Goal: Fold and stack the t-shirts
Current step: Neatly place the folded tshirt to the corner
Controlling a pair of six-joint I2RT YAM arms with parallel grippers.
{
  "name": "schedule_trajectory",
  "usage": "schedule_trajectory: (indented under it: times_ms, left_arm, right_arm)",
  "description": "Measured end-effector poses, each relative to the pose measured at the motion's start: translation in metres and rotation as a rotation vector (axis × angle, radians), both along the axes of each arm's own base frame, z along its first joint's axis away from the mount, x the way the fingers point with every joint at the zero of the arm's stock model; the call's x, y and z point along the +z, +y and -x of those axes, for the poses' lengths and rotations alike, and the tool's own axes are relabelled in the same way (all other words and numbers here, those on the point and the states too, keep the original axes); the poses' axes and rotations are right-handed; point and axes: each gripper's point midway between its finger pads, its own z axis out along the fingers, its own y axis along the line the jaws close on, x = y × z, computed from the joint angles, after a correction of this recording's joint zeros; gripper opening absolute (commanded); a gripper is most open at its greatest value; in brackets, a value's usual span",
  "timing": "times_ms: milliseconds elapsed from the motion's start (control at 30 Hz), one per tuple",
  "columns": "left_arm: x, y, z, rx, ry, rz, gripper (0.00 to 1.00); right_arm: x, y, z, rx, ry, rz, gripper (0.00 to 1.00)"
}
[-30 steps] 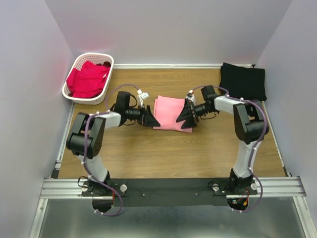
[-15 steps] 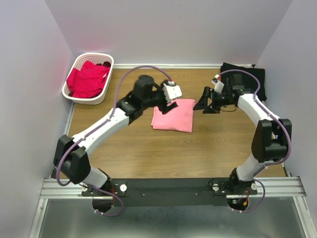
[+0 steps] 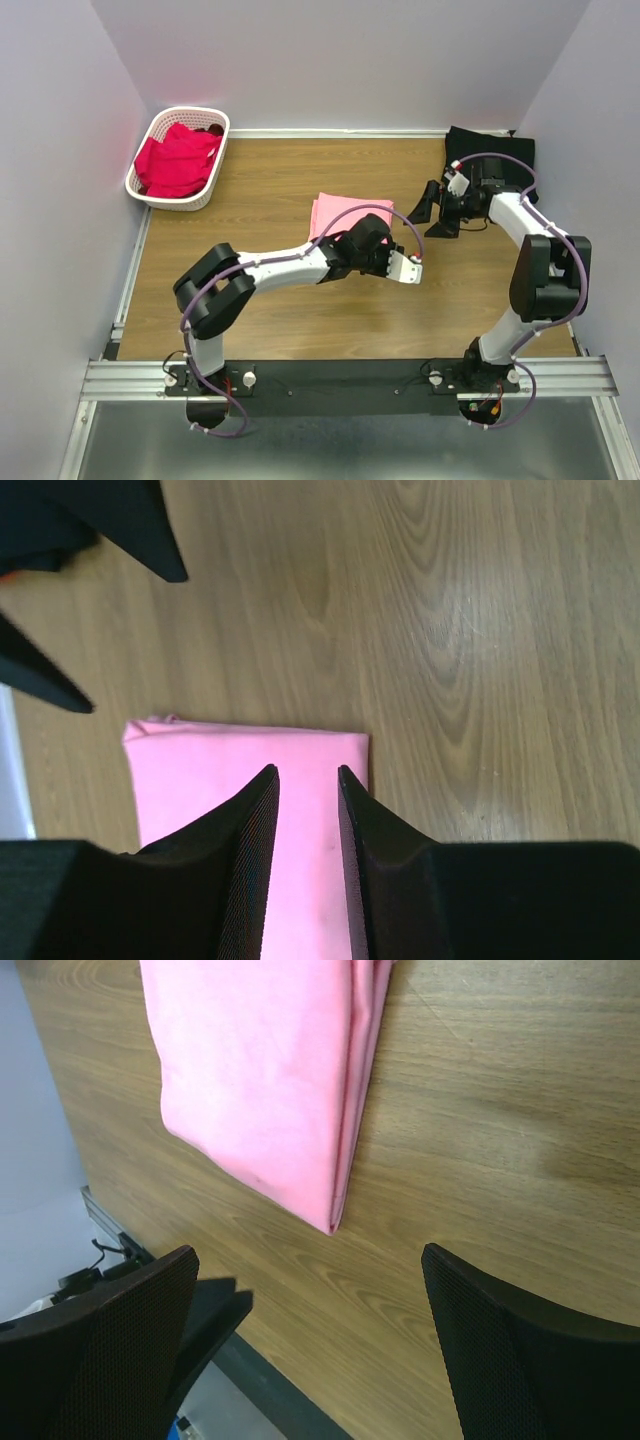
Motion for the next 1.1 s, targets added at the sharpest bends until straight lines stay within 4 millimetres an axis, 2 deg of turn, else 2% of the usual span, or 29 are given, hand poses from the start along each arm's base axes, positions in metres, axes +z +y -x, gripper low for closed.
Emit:
schedule_trajectory:
  times_ms: [200, 600, 733, 867, 967, 1100]
  left_arm:
    - [-0.037, -0.004, -0.006, -0.022, 0.006, -0.070, 0.38]
    - [-0.070, -0.002, -0.006, -0.042, 0.025, -0.133, 0.38]
    - [-0.080, 0.000, -0.013, -0.036, 0.029, -0.149, 0.38]
    - [-0.082, -0.004, -0.027, -0.023, 0.026, -0.145, 0.30]
    - [-0.083, -0.003, -0.036, -0.012, 0.032, -0.145, 0.15]
    - [-0.083, 0.000, -0.039, -0.008, 0.054, -0.149, 0.00]
  right_arm:
    - [-0.006, 0.000, 0.001, -0.005, 0.025, -0.003, 1.00]
    - [-0.013, 0.001, 0.002, -0.012, 0.054, -0.008, 1.00]
    - [-0.018, 0.001, 0.002, -0.016, 0.077, -0.015, 1.00]
    - [-0.025, 0.002, 0.003, -0.016, 0.100, -0.022, 1.00]
    - [-0.026, 0.003, 0.003, -0.011, 0.107, -0.032, 1.00]
    - [-0.027, 0.006, 0.004, -0.005, 0.119, -0.055, 1.00]
